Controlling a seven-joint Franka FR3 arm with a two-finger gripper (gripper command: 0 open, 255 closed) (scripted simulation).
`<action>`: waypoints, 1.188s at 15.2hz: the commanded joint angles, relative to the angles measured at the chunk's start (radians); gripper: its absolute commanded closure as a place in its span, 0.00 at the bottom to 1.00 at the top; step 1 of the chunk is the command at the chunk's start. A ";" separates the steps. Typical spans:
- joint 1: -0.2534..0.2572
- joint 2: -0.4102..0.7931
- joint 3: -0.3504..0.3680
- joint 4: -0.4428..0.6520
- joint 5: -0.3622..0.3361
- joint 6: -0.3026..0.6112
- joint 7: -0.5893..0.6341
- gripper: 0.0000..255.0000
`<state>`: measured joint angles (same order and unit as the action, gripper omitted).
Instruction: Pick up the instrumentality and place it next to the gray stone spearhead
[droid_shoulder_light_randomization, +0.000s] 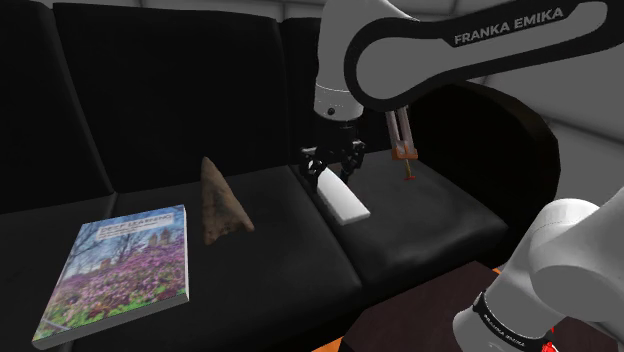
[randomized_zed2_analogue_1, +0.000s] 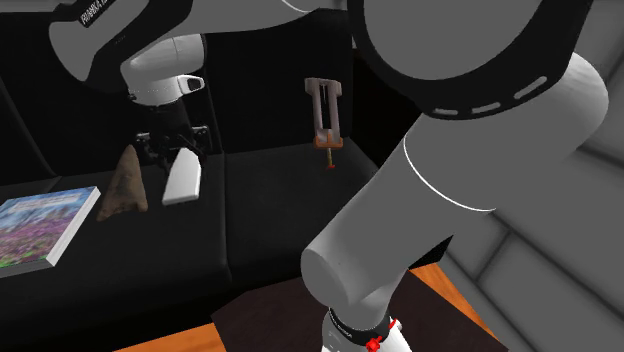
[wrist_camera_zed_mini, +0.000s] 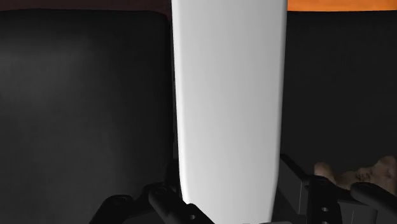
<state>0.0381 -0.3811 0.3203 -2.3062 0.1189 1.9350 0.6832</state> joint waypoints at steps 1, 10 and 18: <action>0.007 0.061 0.036 0.052 -0.006 0.011 0.049 1.00; 0.037 0.299 0.148 0.263 -0.083 0.029 0.236 1.00; 0.039 0.334 0.153 0.188 -0.099 0.135 0.248 1.00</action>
<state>0.0769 -0.0531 0.4722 -2.1110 0.0229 2.0569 0.9282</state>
